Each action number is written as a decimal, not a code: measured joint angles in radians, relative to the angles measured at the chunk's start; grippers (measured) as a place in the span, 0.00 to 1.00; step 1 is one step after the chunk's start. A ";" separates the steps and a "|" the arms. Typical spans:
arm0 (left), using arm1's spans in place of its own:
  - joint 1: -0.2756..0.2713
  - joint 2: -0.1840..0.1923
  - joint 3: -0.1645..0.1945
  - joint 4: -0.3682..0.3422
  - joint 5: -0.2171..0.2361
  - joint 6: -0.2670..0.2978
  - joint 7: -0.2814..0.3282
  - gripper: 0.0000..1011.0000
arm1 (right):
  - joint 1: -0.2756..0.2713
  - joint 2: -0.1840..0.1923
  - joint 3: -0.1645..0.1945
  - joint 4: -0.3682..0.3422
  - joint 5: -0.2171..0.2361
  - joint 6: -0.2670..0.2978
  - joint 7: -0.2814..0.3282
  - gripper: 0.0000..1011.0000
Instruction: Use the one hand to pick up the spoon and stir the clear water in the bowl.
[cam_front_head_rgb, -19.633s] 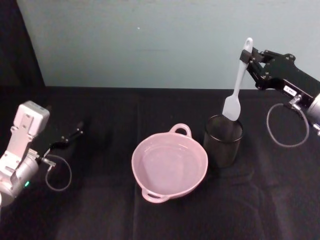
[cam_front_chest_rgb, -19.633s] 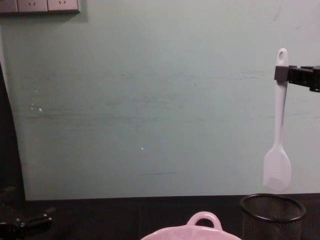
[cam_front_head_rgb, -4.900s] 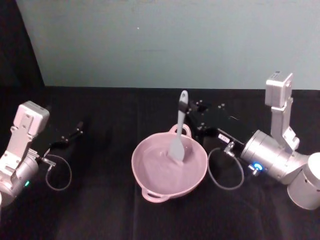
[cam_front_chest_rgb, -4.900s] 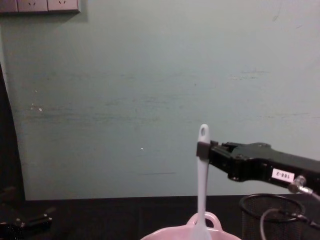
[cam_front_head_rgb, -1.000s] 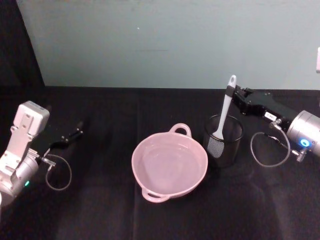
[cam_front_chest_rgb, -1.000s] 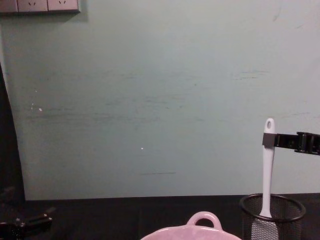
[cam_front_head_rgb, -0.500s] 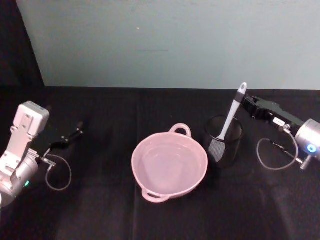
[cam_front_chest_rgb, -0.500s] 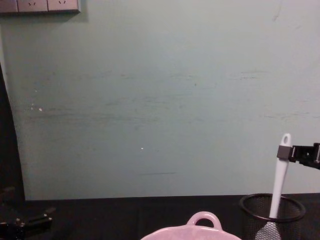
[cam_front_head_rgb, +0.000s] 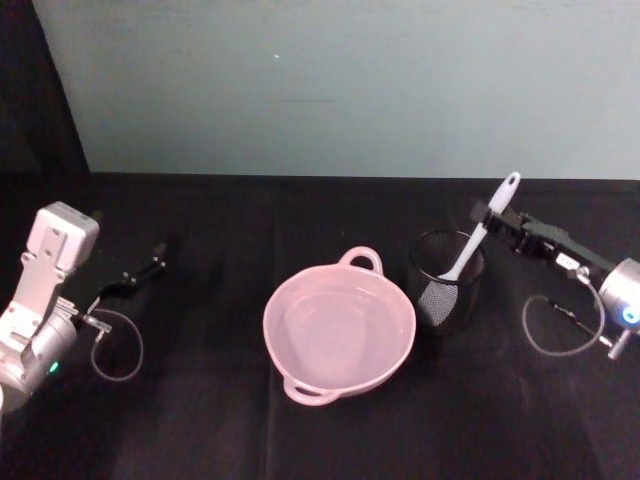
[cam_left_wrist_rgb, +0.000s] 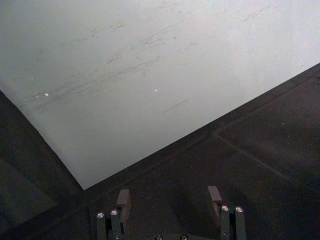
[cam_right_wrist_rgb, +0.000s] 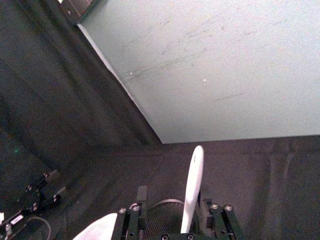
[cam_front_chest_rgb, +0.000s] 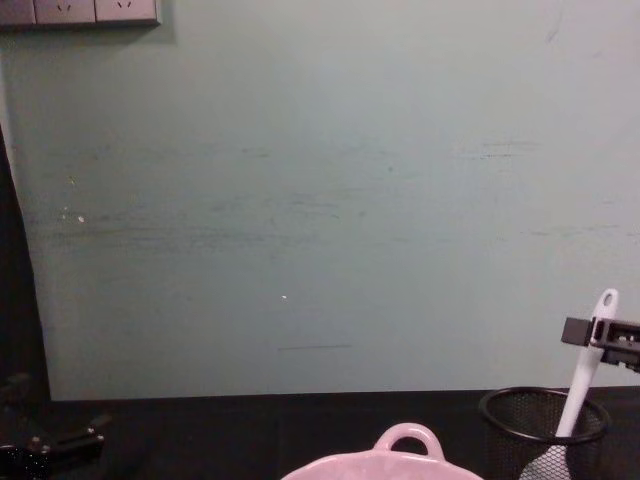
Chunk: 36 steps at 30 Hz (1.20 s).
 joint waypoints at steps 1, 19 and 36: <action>0.000 0.000 0.000 0.000 0.000 0.000 0.000 0.99 | -0.003 0.002 -0.001 -0.003 0.001 0.000 -0.001 0.59; 0.000 0.000 0.000 0.000 0.000 0.000 0.000 0.99 | -0.132 0.119 0.012 -0.162 0.022 -0.020 -0.093 0.99; 0.000 0.000 0.000 0.000 0.000 0.000 0.000 0.99 | -0.062 0.166 -0.071 -0.114 -0.332 -0.098 -0.252 0.99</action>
